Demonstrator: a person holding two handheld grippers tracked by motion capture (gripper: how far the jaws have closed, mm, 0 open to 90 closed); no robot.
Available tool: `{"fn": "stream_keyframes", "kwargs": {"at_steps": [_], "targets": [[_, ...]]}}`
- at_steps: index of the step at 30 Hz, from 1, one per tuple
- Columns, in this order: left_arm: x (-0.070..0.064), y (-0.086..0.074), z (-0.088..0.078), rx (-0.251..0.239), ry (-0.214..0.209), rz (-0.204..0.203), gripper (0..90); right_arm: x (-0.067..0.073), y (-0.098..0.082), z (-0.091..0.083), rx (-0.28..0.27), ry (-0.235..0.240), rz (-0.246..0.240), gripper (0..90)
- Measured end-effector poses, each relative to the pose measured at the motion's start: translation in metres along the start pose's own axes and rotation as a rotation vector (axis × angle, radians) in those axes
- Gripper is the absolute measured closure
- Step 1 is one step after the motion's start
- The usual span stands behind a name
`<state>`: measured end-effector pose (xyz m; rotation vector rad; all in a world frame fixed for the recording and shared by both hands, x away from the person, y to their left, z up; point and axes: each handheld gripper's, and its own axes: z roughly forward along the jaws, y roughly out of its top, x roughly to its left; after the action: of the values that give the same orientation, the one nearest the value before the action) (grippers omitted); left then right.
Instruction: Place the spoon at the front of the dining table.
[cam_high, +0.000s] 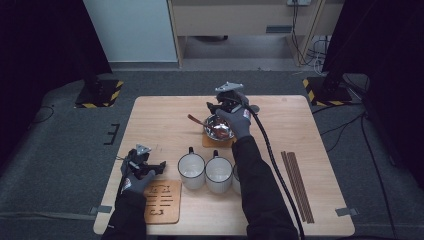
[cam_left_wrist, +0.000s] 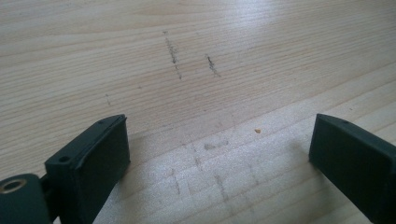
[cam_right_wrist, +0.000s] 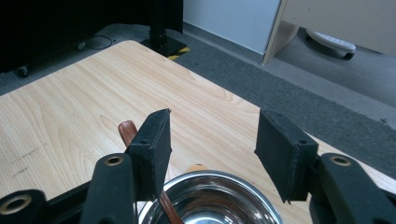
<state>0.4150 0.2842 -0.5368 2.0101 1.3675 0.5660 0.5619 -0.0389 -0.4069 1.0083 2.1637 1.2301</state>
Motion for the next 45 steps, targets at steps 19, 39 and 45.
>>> {"fn": "stream_keyframes", "kwargs": {"at_steps": [19,39,45], "targets": [[0.0,0.0,0.0,0.001,0.0,0.001,3.6,0.004,-0.03,0.03,0.09,0.05,0.011,51.6],[0.0,0.0,0.0,0.001,0.0,0.001,3.6,0.01,-0.054,0.046,0.128,0.111,0.028,55.4],[0.0,0.0,0.0,0.001,0.0,0.001,3.5,0.012,-0.057,0.049,0.151,0.115,0.02,57.7]]}}
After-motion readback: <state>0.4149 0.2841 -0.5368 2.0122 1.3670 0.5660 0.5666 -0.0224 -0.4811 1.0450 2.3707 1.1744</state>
